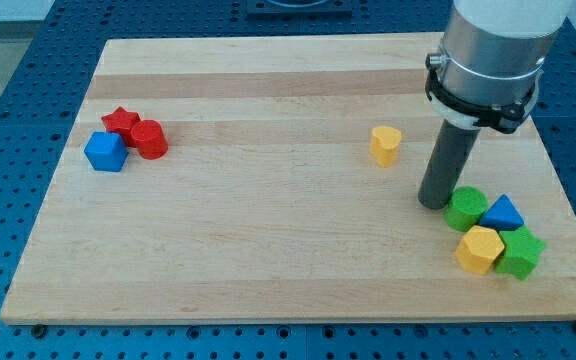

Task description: Push the yellow heart to the left of the green circle

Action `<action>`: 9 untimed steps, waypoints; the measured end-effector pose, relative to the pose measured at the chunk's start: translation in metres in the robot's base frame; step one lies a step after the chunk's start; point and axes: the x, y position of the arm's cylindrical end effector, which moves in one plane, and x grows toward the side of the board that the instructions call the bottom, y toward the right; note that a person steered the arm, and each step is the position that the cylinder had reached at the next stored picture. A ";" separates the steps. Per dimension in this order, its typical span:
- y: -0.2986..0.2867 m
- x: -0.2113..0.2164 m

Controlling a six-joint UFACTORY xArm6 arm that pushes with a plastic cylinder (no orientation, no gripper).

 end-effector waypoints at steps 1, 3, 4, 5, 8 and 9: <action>0.000 -0.025; -0.001 -0.079; -0.022 -0.095; -0.058 -0.095; -0.089 -0.079; -0.089 -0.065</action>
